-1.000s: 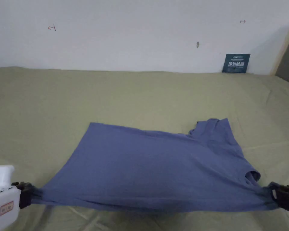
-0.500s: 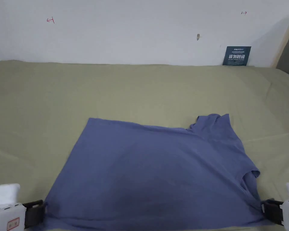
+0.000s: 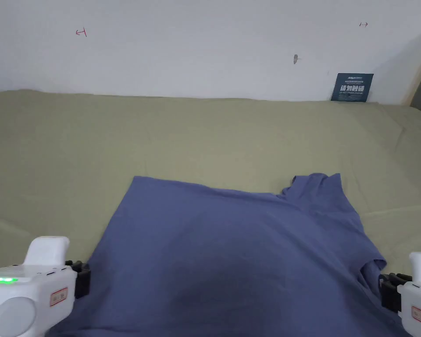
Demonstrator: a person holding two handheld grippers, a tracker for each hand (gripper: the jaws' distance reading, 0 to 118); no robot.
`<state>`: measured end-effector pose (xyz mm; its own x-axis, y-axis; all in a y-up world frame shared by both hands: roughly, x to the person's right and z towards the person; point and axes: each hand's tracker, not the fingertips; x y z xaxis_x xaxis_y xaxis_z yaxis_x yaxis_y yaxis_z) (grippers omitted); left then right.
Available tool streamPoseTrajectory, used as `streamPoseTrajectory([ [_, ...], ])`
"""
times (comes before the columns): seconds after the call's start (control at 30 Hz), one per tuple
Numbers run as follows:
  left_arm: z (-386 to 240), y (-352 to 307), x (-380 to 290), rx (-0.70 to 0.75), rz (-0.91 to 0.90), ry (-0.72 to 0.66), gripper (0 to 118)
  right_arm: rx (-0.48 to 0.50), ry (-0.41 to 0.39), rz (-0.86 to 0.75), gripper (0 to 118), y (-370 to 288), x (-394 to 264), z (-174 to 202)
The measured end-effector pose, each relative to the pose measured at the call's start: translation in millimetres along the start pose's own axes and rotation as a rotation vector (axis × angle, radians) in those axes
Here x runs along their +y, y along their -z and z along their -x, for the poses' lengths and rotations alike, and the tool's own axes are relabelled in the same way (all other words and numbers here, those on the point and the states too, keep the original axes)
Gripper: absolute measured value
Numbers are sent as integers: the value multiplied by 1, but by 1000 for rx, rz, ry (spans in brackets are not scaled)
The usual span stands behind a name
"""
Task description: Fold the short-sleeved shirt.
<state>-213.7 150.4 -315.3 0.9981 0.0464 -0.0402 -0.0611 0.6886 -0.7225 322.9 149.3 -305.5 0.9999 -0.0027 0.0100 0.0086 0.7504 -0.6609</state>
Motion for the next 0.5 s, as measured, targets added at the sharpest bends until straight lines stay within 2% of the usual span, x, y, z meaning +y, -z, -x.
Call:
streamPoseTrajectory([
  [0.2,-23,44,42,-24,8,5,6,6,-26,4,1,31,21,15],
  [0.5,-30,148,140,18,34,32,6,32,-40,13,1,83,57,24],
])
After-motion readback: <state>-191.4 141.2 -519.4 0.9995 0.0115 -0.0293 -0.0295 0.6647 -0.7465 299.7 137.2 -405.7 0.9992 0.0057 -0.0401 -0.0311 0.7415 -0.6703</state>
